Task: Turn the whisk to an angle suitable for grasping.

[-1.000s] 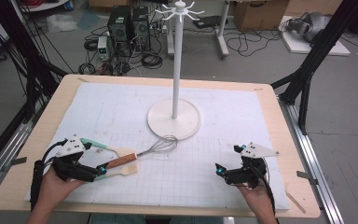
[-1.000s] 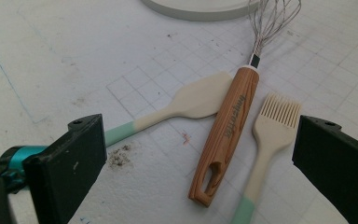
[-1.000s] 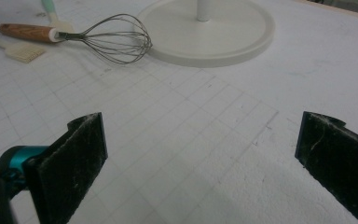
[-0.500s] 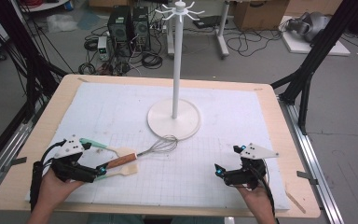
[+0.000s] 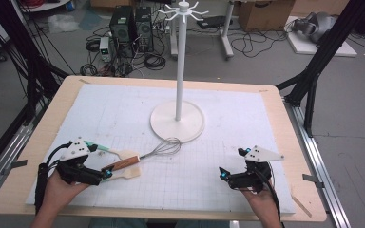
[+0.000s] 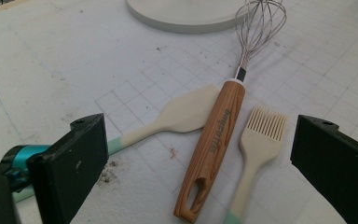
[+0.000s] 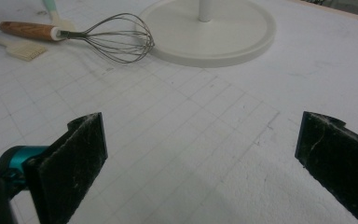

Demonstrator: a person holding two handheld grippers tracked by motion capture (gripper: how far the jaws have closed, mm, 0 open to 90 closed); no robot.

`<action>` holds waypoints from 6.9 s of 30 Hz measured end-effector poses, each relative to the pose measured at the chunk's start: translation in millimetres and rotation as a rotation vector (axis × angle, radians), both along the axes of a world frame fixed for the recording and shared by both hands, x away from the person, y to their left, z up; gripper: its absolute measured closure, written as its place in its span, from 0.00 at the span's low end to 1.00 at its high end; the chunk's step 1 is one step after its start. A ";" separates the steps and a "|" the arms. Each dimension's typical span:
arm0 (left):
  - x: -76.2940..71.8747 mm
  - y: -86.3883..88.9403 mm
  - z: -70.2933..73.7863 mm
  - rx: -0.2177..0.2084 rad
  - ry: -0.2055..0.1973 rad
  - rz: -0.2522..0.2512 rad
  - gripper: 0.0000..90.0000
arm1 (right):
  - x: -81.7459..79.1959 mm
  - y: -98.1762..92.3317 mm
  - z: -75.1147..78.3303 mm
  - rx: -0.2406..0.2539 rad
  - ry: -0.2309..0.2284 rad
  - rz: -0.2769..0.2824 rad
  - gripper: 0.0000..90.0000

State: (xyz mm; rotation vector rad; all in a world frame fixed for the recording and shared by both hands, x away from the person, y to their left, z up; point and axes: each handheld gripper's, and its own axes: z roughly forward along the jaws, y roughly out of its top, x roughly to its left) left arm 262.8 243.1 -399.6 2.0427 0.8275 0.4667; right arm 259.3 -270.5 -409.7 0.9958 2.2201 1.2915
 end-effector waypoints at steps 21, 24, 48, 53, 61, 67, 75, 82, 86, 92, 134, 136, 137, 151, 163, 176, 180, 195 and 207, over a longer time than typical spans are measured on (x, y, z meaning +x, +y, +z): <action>7.0 -11.3 0.0 -0.010 0.010 -0.032 0.05 | 0.2 -1.0 -0.1 0.003 -0.003 0.000 0.01; 8.8 -12.7 3.0 -0.016 0.008 -0.049 0.08 | 0.8 -1.3 -0.2 0.007 0.001 -0.002 0.01; 35.1 -22.1 14.5 0.024 0.037 -0.155 0.31 | 3.1 1.1 -0.7 0.009 0.002 0.019 0.01; 39.5 -24.6 17.3 0.026 0.041 -0.178 0.33 | 3.1 2.0 -0.7 0.009 0.006 0.021 0.01; 45.3 -28.5 19.8 0.037 0.048 -0.199 0.37 | 4.6 2.8 -1.1 0.009 0.007 0.026 0.01; 47.9 -30.7 16.1 0.045 0.057 -0.209 0.42 | 4.3 2.0 -0.8 0.011 0.003 0.025 0.01; 50.2 -32.6 10.6 0.056 0.073 -0.217 0.47 | 4.2 2.1 -0.8 0.012 0.003 0.025 0.01; 51.5 -34.9 7.5 0.072 0.068 -0.227 0.49 | 4.4 2.3 -0.8 0.011 0.000 0.025 0.01; 52.9 -35.5 5.9 0.080 0.075 -0.227 0.49 | 4.4 2.1 -0.8 0.010 0.001 0.025 0.01; 54.8 -38.0 2.9 0.089 0.088 -0.236 0.53 | 4.6 2.2 -0.6 0.010 0.000 0.025 0.01; 62.6 -62.3 -18.9 0.214 0.151 -0.332 0.63 | 5.2 3.2 -0.3 0.002 -0.004 0.042 0.09; 62.1 -63.6 -20.0 0.213 0.148 -0.332 0.64 | 5.4 3.0 -0.3 0.001 -0.006 0.041 0.09; 61.9 -64.0 -20.3 0.216 0.151 -0.332 0.65 | 5.4 3.0 -0.3 0.001 -0.006 0.042 0.09; 62.3 -66.6 -24.0 0.259 0.159 -0.349 0.70 | 4.4 2.9 0.3 0.005 -0.008 0.043 0.09; 56.3 -72.0 -25.0 0.309 0.106 -0.348 0.74 | 3.8 3.1 0.8 0.008 -0.008 0.046 0.09; 54.3 -74.5 -24.9 0.320 0.096 -0.352 0.76 | 3.2 2.2 0.8 0.010 -0.007 0.044 0.09; 53.7 -75.7 -24.4 0.321 0.098 -0.351 0.76 | 3.2 3.3 0.7 0.008 -0.002 0.045 0.09; 53.6 -73.1 -19.9 0.304 0.080 -0.341 0.77 | 3.3 1.7 0.8 0.015 -0.009 0.042 0.09; 52.8 -69.9 -15.0 0.270 0.075 -0.346 0.77 | 3.5 3.2 0.1 0.013 -0.003 0.049 0.09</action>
